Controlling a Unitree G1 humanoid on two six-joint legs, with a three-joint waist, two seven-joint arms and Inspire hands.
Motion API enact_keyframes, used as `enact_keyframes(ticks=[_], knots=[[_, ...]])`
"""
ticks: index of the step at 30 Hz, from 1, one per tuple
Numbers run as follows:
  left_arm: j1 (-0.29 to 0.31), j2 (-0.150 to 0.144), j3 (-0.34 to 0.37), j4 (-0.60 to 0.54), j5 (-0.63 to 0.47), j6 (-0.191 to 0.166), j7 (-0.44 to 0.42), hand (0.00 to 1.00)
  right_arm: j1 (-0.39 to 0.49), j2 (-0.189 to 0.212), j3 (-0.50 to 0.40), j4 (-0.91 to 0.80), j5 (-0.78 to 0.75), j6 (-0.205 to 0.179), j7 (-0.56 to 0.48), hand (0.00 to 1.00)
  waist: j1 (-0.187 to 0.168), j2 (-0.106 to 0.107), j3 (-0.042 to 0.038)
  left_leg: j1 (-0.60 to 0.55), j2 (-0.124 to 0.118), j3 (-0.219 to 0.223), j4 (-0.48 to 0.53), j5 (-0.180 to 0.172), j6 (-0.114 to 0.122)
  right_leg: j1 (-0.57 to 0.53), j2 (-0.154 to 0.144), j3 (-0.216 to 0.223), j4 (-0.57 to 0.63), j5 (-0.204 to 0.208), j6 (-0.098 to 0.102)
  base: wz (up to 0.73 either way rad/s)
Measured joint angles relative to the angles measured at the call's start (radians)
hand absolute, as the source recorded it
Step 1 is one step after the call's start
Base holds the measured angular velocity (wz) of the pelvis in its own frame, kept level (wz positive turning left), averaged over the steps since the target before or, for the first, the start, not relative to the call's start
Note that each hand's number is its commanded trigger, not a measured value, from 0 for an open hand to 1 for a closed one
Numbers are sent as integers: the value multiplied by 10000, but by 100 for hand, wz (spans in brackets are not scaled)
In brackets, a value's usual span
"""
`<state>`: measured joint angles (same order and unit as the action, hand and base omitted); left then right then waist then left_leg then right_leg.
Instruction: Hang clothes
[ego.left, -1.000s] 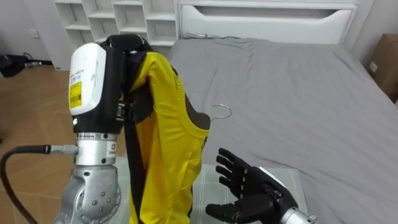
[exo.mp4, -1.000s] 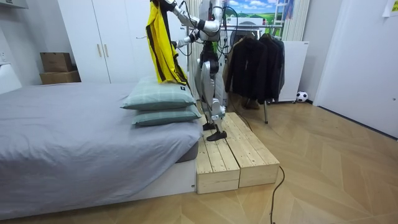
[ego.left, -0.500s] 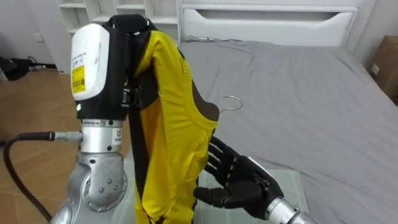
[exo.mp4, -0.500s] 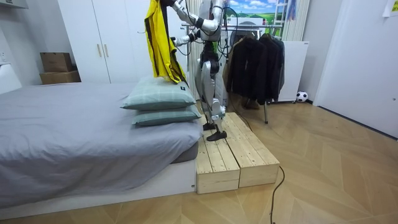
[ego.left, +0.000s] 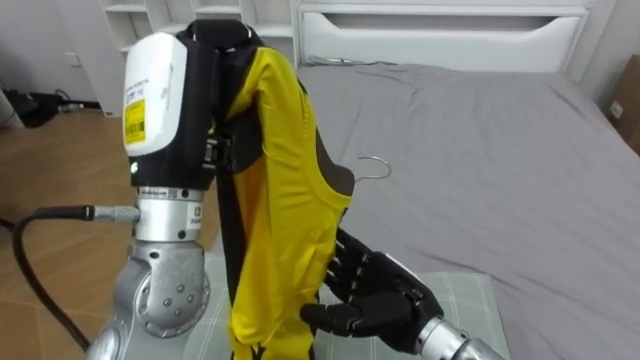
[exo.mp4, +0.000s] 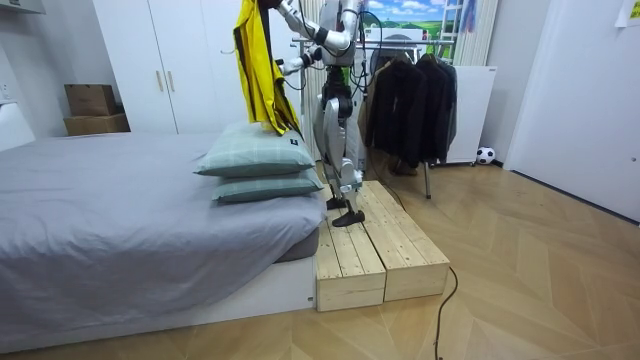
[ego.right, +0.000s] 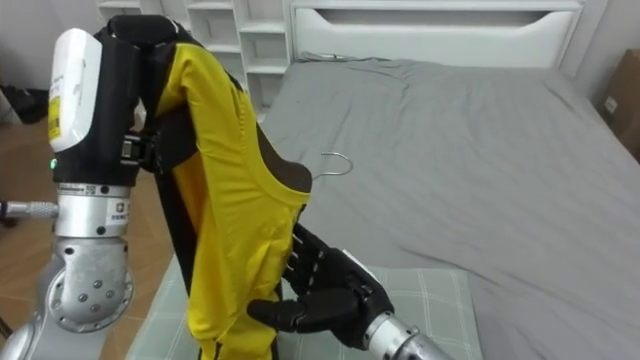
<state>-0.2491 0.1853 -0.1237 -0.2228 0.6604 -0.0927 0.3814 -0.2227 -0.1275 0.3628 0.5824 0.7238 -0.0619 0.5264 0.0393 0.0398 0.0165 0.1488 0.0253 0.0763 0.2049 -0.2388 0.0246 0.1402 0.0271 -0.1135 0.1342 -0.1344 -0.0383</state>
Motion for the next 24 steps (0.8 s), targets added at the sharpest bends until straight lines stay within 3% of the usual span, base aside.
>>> enact_keyframes(ticks=[6, 13, 24], knots=[[-188, -72, -9, 0, -3, 2, -103, 100, -174, 31, 295, 55, 695, -1, 111, 0, 72, -17, 3, 0, -7, -64, -7, 2, 2, 13, 0, -21, 1, 0, 0, 1], [-426, -82, -6, 0, 20, 3, -303, 100, -319, 36, 500, 54, 1030, -1, 116, 0, 233, -155, 62, -56, -6, -62, -12, 4, 6, -30, 4, -30, -2, 0, 1, 0], [-483, -206, -51, 1, 22, 48, -334, 100, -883, 118, 557, 53, 1327, 95, -20, 0, 266, -251, 53, -108, -13, -146, -6, 7, 9, -60, -9, -135, -1, 0, 0, 2]])
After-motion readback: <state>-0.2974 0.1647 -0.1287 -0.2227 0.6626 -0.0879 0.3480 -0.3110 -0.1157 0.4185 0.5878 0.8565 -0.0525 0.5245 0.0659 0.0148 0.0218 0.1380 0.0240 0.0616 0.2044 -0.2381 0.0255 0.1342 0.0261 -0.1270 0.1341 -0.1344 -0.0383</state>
